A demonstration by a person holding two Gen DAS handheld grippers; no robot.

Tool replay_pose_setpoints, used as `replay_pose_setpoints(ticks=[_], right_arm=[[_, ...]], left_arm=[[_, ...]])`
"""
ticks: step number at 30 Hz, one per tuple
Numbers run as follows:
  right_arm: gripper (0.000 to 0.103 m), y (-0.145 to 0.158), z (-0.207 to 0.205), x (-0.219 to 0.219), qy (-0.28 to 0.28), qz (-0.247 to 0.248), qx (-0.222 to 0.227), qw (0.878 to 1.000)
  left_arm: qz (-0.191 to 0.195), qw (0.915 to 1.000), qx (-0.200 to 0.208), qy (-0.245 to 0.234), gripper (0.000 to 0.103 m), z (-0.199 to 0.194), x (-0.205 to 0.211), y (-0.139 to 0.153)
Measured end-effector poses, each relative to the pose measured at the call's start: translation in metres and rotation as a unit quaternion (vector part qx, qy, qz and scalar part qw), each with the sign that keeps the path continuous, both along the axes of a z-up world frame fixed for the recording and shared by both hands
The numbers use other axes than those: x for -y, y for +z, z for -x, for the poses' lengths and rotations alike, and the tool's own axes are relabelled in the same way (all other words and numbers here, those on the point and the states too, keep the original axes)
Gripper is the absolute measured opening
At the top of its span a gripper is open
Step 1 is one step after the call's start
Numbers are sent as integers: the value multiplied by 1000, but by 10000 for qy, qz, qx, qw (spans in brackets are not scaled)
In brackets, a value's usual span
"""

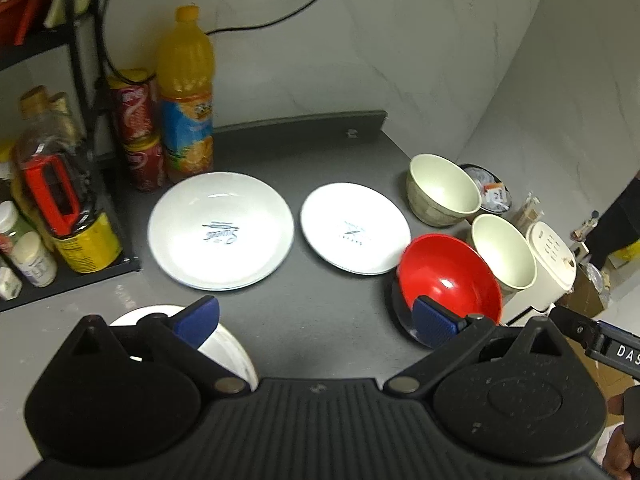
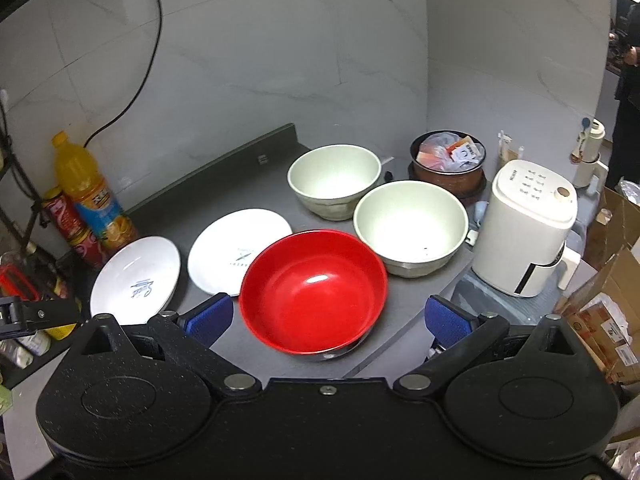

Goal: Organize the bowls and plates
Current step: 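Move both grippers toward the larger cream bowl beside the red bowl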

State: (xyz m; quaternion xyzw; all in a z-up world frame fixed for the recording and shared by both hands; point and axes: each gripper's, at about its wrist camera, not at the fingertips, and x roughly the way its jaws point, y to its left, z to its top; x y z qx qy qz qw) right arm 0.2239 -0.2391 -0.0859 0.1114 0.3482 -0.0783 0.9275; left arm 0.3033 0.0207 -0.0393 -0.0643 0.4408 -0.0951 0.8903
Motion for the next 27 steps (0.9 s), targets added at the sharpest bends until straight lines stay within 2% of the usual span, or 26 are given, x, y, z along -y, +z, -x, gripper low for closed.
replay_pose_setpoints(ticks=[9,13,16,24,27], right_arm=[[103,-8,-15,21,-237,-55,-97,9997],[103,-15,-26,38,-300,-265,-151,9991],[103,-19,-34,48,-257,-258,-99,9993],[103,-30,-67,94,-98,-272,-166,9994],[102,-35,-77,108,-102,-340,-225,9991]], left_arm=[[-24,9995,-197,-251,102,-28,28,-9],[-69,9990,-213,-387,102,-39,47,-12],[-30,9988,-337,-366,102,-52,62,-16],[72,9991,-253,-339,100,-79,109,-19],[-6,9991,-278,-330,100,-90,128,-21]])
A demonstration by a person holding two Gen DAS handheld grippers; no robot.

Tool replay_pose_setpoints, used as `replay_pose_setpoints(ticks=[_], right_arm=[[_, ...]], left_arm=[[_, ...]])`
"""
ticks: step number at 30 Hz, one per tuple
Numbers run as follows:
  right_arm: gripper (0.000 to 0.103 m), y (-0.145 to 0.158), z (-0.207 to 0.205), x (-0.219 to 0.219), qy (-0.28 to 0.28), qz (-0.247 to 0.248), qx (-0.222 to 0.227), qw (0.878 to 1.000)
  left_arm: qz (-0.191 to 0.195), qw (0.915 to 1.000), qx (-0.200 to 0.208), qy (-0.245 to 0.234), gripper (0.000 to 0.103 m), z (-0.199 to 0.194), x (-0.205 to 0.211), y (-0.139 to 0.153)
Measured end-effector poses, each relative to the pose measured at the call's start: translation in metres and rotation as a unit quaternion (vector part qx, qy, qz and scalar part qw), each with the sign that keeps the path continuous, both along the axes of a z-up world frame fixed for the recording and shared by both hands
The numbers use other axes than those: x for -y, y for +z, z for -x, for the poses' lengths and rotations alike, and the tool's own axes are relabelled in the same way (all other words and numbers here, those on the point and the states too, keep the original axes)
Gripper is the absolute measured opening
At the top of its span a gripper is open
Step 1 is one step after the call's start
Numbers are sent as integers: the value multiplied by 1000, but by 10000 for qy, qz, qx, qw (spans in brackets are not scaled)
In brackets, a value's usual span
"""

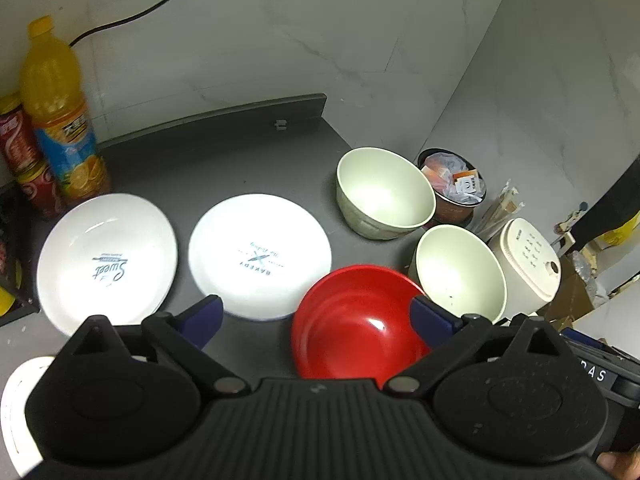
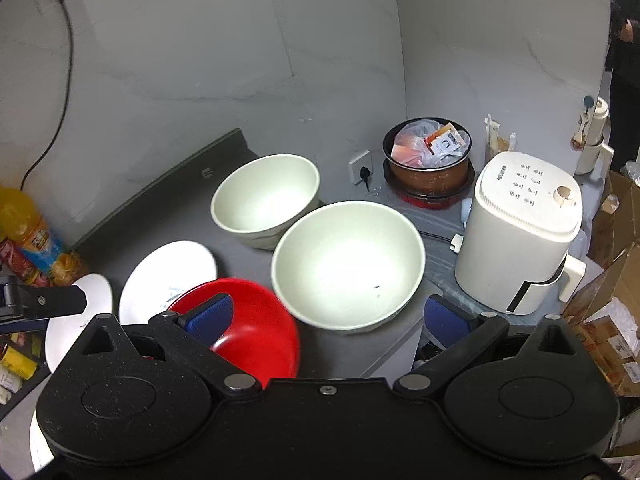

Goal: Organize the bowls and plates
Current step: 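Move both grippers toward the larger cream bowl beside the red bowl, then close the left gripper on the cream bowl rim while the right gripper also clamps it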

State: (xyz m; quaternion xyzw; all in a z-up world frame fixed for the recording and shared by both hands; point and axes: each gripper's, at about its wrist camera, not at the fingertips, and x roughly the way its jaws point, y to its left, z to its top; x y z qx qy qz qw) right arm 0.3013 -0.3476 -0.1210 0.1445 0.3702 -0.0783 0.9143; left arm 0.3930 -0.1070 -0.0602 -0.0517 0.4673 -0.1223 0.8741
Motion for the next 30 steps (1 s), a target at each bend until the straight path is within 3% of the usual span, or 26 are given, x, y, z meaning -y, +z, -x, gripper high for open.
replay_pose_setpoints(ticks=[10,18,23,30], right_arm=[[97,-20,-35,37,154,-123,-229,9995],[75,-48,-54,66,146,-312,-606,9976],[66,-66,-62,77,139,-420,-847,9954],[55,-91,-74,89,173,-677,-1119,9913]], left_arm=[[-66,9999,-132,6,99,-30,51,-14],[-92,9993,-331,-129,90,-55,90,-36],[-65,9983,-514,-251,78,-69,111,-56],[-191,9969,-645,-402,71,-83,139,-78]])
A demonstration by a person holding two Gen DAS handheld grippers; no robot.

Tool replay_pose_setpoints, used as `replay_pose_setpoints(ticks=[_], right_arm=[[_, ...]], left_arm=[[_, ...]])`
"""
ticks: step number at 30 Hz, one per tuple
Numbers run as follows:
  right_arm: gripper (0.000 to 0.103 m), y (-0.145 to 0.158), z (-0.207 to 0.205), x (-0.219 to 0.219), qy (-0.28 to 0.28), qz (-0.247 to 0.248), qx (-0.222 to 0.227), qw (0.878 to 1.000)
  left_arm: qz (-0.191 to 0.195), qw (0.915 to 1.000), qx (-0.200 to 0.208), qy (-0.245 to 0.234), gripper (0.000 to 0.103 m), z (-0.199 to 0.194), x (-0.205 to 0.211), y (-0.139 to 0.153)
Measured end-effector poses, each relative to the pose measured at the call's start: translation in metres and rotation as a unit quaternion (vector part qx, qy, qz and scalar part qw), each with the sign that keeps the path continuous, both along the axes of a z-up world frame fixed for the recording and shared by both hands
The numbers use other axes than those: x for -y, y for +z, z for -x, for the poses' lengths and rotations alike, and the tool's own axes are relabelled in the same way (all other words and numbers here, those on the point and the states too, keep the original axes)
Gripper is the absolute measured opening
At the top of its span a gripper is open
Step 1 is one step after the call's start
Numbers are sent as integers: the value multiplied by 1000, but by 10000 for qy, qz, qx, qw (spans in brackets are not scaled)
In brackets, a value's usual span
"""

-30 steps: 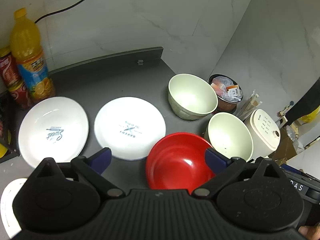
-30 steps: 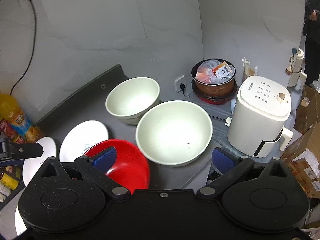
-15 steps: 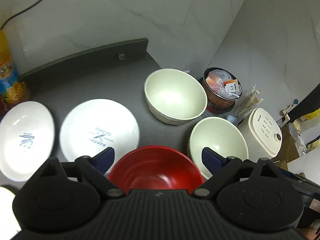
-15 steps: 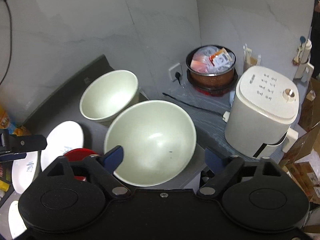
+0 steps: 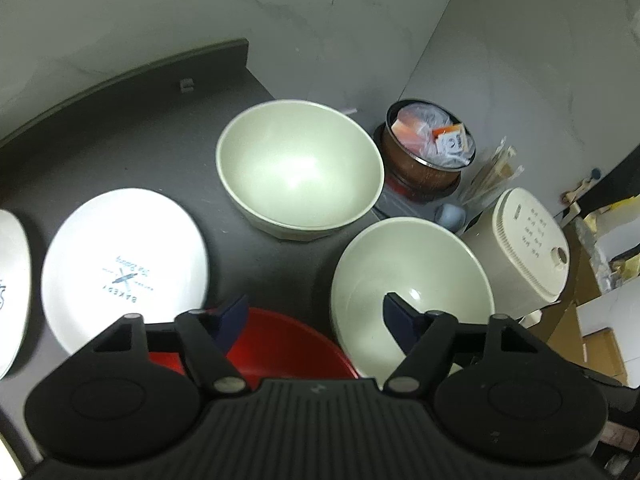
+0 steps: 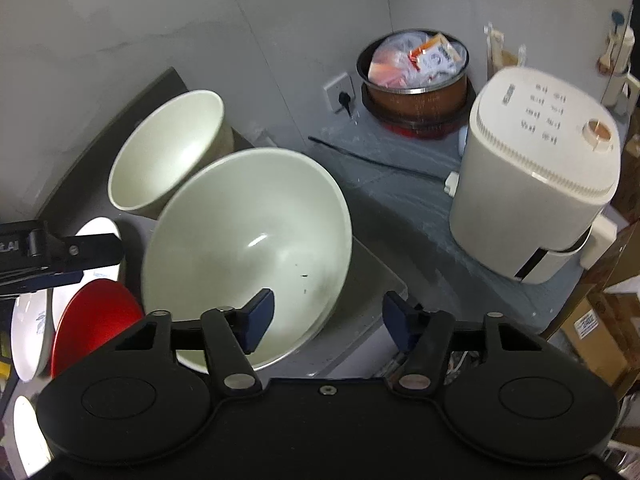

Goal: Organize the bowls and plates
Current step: 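Close the left gripper on the cream bowl rim while the right gripper also clamps it, then lift the cream bowl with both grippers and lower it into the red bowl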

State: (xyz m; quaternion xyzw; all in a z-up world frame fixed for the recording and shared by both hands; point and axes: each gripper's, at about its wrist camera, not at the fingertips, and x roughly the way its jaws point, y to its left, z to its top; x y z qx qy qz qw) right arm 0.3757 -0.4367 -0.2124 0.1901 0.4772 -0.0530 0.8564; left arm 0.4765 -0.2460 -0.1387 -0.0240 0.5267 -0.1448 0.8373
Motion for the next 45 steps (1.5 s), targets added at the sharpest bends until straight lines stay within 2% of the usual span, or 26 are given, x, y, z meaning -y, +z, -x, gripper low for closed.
replay_pose_setpoints(ticks=[4,6,12,13,16,18,22,27,45], right_arm=[[52,-8,-6,2,27,-97,-119,9999],[44,-13,-11,4,76,-138,-208,9997],[39,-23,-23,9,137,-246,-383,9989],[38,-25,-26,9,157,-249,-400,9988],[24,-31,-31,12,189,-319,-477,9982],[14,-32,-34,12,258,-364,-442,9980],[12,-30,-37,14,237,-318,-366,9985],[12,-21,-32,14,201,-308,-153,9992],[13,52,-5,-2,-25,-123,705,9974]], left_arm=[[-220,9994,-189,-172,65,-11,19,-16],[-274,9991,-242,-225,64,-16,26,-23],[-461,9974,-543,-122,49,-30,37,-50],[-523,9974,-476,-116,47,-31,40,-52],[-479,9967,-645,-94,39,-39,47,-61],[-516,9962,-687,-116,27,-42,50,-64],[-491,9962,-718,-77,20,-46,52,-67],[-402,9967,-698,-37,19,-47,51,-63],[306,9993,-138,-176,19,-24,25,7]])
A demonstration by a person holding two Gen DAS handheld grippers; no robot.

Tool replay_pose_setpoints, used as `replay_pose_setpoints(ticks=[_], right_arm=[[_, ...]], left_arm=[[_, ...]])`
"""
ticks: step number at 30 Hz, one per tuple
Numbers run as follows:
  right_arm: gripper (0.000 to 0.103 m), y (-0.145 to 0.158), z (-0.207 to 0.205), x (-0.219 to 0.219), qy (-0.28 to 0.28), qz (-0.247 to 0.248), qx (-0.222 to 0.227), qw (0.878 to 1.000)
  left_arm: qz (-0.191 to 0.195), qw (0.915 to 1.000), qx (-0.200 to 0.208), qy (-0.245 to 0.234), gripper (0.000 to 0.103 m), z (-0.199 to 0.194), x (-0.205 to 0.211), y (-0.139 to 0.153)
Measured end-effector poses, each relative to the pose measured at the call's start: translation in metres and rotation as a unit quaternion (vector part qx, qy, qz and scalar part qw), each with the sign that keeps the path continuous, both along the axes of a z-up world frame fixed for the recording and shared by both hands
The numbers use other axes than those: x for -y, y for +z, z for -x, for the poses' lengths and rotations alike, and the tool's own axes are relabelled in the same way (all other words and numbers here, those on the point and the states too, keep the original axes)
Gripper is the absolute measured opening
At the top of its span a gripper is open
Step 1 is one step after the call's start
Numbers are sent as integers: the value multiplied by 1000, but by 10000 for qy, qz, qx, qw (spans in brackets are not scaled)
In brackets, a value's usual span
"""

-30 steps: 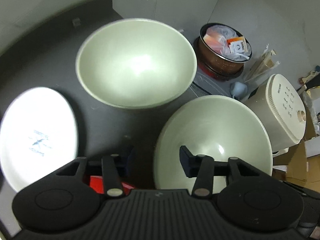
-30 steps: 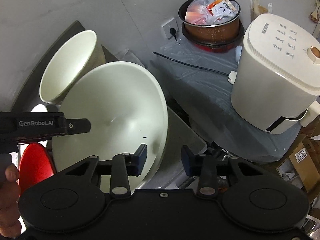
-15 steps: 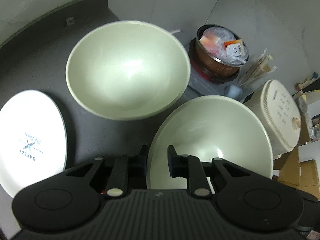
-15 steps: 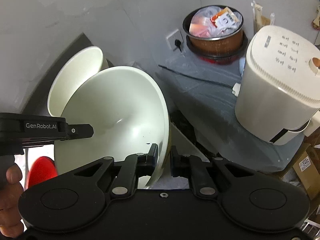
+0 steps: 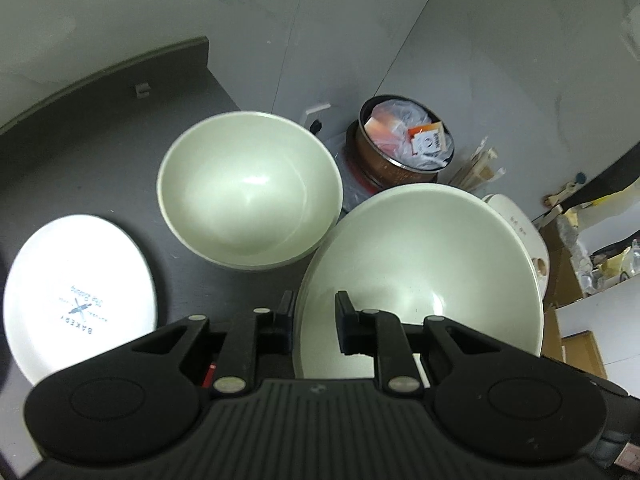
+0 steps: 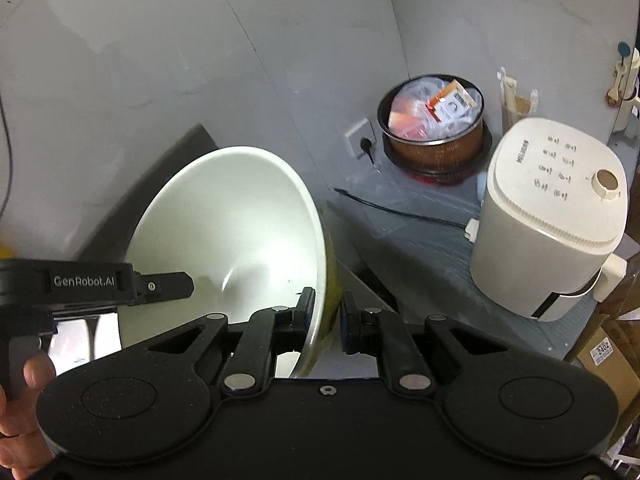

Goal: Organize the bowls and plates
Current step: 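Lift the cream bowl with both grippers and lower it into the red bowl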

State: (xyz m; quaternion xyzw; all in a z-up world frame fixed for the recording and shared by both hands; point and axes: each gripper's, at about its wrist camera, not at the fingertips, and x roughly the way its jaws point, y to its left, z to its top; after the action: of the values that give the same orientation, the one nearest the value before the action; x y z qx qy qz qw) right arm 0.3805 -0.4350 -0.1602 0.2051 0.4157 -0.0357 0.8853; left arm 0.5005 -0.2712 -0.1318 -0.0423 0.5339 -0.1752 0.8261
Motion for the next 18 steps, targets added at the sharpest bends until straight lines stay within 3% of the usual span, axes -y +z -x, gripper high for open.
replay_pose_setpoints(ticks=[6,18], right_arm=[[13,12,8,-22,138,19,152,9998],[13,11,14,-71,655,71,39,9978]], left_arm=[[96,9998,165,50,20,16,-28,19],[69,9989,142,435,20,40,-88,24]])
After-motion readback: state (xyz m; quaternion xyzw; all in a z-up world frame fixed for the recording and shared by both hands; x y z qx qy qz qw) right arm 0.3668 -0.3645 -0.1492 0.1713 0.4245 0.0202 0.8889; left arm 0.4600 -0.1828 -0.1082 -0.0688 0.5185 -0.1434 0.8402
